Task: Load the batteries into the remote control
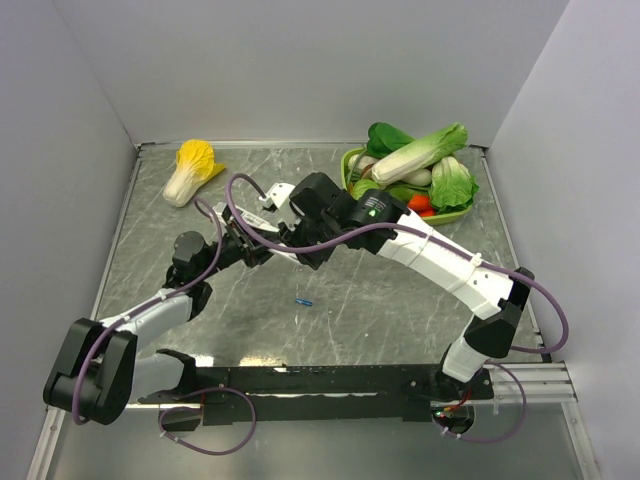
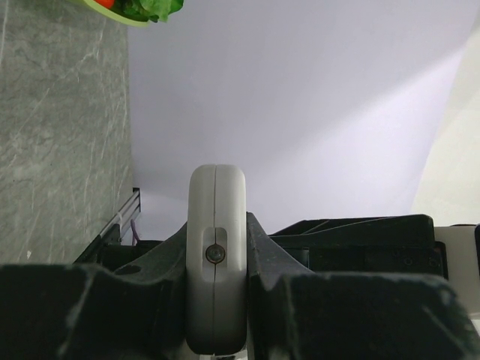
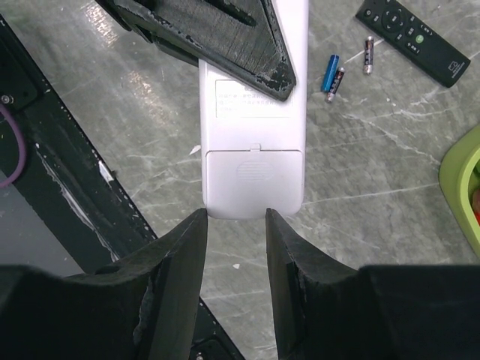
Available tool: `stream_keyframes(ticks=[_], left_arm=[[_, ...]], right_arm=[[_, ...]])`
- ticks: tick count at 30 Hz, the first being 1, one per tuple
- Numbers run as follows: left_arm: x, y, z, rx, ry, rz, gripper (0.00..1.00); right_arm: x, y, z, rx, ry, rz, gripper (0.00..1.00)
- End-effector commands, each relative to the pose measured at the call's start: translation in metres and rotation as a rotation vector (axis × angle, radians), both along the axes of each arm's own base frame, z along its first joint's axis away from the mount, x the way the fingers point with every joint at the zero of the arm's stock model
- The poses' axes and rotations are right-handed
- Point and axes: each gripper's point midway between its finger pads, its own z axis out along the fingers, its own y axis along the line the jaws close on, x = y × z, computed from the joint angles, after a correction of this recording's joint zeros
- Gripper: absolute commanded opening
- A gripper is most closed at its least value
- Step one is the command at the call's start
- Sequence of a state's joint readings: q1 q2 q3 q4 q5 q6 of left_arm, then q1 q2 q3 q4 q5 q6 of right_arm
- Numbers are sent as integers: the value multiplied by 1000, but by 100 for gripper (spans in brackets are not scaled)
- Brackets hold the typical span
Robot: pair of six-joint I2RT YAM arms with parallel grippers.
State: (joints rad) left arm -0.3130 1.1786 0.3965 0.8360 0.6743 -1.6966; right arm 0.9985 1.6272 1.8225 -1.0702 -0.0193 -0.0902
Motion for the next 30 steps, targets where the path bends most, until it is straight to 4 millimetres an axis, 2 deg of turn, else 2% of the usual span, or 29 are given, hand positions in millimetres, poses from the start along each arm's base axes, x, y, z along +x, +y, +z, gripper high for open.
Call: stream_keyframes(ticks=[1, 30], left_arm=[[-9, -3, 16, -36, -68, -48, 1], [-7, -1, 19, -56, -41, -40, 1]], right_arm=[[9, 4, 28, 69, -55, -18, 44], [2, -7, 10, 0, -23, 1, 45]])
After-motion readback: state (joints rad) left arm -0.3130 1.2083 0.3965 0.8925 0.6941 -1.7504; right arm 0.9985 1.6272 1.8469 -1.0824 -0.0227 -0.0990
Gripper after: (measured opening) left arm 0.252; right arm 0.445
